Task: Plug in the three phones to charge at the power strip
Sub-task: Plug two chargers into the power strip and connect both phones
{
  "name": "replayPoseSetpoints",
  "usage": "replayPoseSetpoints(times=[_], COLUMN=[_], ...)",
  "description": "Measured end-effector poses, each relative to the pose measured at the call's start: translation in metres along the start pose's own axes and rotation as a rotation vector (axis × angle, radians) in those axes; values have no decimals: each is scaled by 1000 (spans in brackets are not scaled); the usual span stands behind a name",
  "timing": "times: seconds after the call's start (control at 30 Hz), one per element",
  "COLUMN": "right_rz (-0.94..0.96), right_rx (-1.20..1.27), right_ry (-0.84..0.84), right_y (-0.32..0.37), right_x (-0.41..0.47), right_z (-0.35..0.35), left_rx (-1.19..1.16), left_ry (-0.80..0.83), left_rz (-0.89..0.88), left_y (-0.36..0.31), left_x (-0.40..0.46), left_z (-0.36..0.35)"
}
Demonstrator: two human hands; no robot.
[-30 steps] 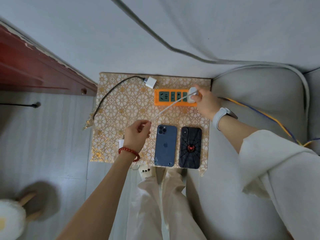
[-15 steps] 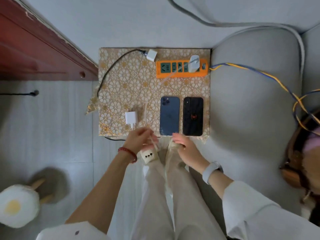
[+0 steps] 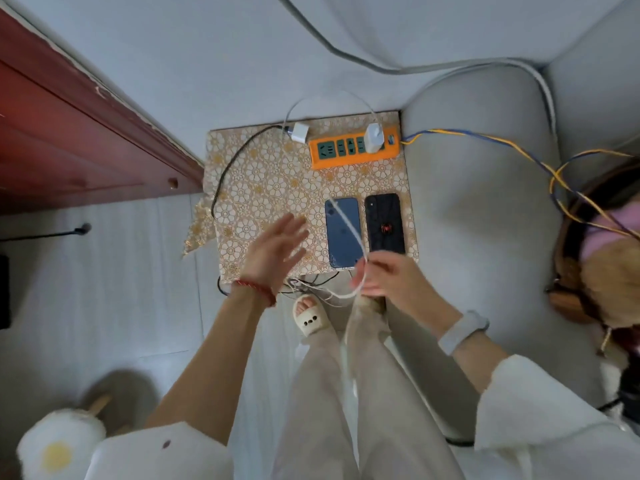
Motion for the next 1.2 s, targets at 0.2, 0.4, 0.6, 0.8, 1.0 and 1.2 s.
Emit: replayPoseSetpoints(times=[0.2, 0.4, 0.6, 0.8, 1.0, 1.2], right_rz=[72, 37, 69, 126, 323, 270], right_rx=[422, 292, -381, -500, -405, -311], right_ry=[-179, -127, 295, 57, 31, 156], right_y=[64, 19, -30, -21, 37, 28], right_x=[10, 15, -2, 10, -4, -8], right_z=[50, 24, -56, -5, -13, -25], left_rx=[717, 103, -328, -485, -25, -6], left_ry=[293, 119, 100, -117, 64, -35], left_rz=[-131, -66, -91, -174, -99, -174], left_y=[67, 16, -24, -25, -9, -13], left_x=[-35, -25, -24, -30, -39, -47], left_z=[-54, -46, -39, 7, -33, -38])
Point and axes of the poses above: each hand's wrist, its own x-axis towards the middle knuckle, its own z-axis out of the back of the hand, y = z × x, the point moved 8 cm from there along x, towards the middle knuckle, and after that the axes turned 12 degrees about -x, right-handed, at the moved point
